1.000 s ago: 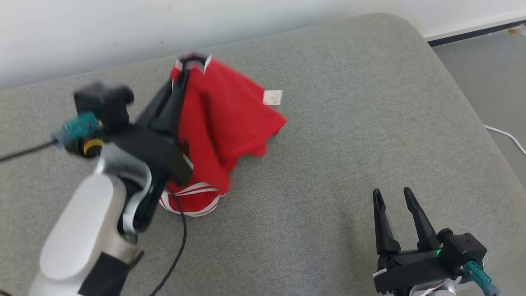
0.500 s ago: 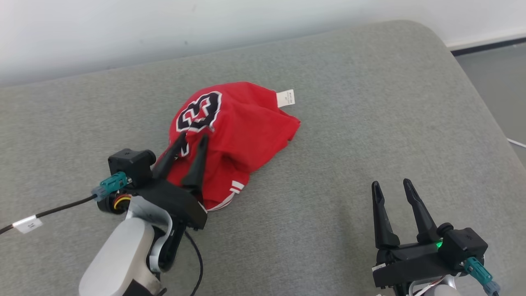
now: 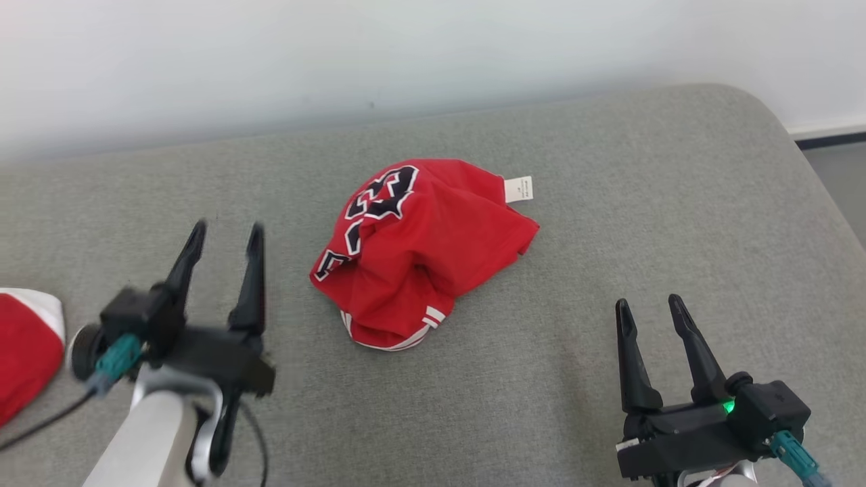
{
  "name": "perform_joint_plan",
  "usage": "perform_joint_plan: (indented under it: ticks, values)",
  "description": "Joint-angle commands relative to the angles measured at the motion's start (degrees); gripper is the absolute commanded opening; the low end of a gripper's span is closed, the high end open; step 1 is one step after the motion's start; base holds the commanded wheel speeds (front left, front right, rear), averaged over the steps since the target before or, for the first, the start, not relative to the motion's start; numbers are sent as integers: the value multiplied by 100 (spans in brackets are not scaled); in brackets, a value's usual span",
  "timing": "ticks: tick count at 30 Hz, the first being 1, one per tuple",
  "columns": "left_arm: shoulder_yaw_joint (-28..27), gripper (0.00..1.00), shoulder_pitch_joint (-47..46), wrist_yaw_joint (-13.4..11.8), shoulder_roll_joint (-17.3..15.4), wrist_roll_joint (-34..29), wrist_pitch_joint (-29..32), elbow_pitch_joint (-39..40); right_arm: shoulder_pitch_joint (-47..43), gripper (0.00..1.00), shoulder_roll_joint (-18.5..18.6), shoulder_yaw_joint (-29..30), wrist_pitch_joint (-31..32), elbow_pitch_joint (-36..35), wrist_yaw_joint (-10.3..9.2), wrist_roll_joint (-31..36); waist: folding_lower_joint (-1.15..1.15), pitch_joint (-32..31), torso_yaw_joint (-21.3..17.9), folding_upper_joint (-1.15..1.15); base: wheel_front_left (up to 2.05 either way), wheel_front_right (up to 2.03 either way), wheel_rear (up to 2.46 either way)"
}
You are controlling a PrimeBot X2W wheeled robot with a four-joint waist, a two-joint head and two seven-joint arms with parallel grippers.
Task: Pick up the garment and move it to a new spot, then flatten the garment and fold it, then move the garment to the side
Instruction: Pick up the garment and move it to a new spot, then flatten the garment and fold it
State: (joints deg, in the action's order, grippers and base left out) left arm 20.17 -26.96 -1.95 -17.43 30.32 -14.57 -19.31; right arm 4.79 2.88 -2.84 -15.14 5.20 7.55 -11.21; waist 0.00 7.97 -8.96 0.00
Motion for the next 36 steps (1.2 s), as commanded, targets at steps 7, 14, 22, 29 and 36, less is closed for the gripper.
perform_joint_plan:
  ticks: [7, 14, 22, 29, 36]
  values:
    - [-550, 100, 1034, -79, -100, -298, -65, 504, -189, 100, 0, 69, -11, -37, -12, 63, 0, -173, 214, 0, 0, 0, 0]
    - [-1216, 100, 1922, 131, 184, -833, -67, 979, -299, 100, 2, 89, -11, 33, -12, 114, 0, -238, 396, 0, 0, 0, 0]
    - [-1827, 100, 2576, 358, 800, -1580, -62, 1580, -383, 100, -1, 108, -11, 125, -12, 184, 0, -289, 519, 0, 0, 0, 0]
    - [-2352, 100, 2909, 672, 1244, -1932, -62, 1734, -457, 100, 0, 92, -10, 196, -12, 232, 0, -319, 610, 0, 0, 0, 0]
    - [-2616, 100, 3075, 815, 1412, -2141, -62, 1672, -484, 100, 0, 80, -10, 258, -12, 255, 0, -322, 653, 0, 0, 0, 0]
